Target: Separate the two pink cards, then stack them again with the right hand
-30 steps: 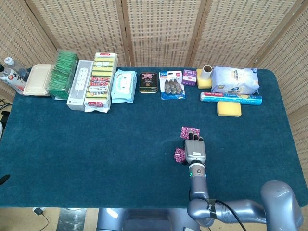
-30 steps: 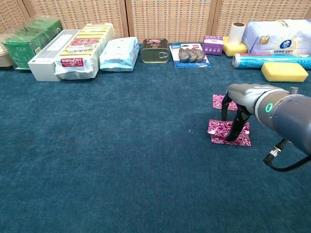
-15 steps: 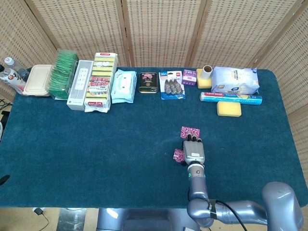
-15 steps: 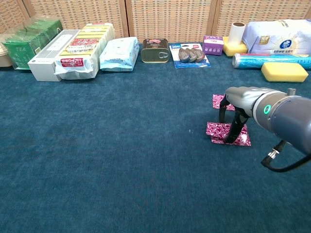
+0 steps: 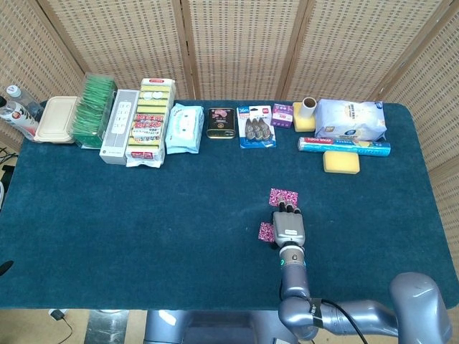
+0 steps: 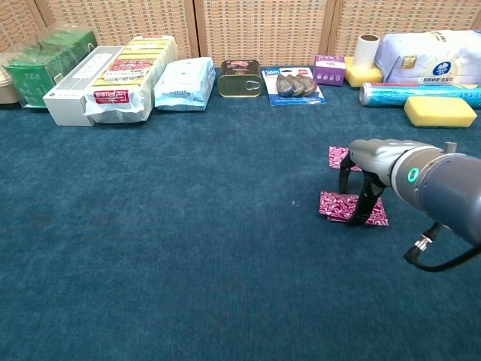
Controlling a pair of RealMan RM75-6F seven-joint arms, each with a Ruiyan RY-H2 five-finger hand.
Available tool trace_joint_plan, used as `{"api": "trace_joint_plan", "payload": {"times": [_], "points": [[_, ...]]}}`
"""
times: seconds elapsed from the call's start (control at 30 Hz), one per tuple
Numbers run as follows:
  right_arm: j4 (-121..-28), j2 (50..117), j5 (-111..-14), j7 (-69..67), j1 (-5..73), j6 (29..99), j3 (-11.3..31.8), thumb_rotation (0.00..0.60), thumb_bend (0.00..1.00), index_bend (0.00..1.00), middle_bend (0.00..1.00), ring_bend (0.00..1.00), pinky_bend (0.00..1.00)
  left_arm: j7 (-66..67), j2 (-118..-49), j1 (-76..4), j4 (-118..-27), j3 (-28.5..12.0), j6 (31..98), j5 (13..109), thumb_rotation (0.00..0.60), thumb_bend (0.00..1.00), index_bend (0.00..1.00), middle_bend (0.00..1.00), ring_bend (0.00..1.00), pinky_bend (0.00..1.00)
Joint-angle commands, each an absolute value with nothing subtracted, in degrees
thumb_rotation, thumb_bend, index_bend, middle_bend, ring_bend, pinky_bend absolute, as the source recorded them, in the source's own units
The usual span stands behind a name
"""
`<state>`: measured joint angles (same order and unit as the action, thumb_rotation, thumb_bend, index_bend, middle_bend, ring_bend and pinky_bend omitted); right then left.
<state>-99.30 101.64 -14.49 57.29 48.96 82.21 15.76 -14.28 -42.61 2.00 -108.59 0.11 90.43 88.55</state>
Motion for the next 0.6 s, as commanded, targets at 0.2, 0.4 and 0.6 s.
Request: {"api": "trace_joint_plan", "payload": {"times": [0.2, 0.4, 0.6], "points": [[-100.03, 101.16, -14.82, 57.76, 48.48, 82.06, 15.65, 0.600, 0.27, 0.32, 0.00, 0.00, 0.11, -14.02, -42.68, 2.01, -108.68, 0.19, 90.45, 88.66, 0.600, 0.10, 0.00, 0.00, 0.00, 0.06], [-100.53, 101.00, -15.36, 57.91, 48.09, 82.70, 15.58, 0.600, 0.27, 0.32, 0.00, 0.00, 0.11, -13.99, -42.69, 2.03, -108.69, 0.21, 90.51, 88.68, 0.600, 0.10, 0.00, 0.00, 0.00, 0.06], [-102.79, 100.19, -18.28, 56.86, 47.51, 82.75, 15.04, 0.600, 0.27, 0.32, 0.00, 0.00, 0.11, -14.07, -42.70, 2.04, -108.68, 0.21, 90.57, 88.68, 0.600, 0.10, 0.00, 0.00, 0.00, 0.06]]}}
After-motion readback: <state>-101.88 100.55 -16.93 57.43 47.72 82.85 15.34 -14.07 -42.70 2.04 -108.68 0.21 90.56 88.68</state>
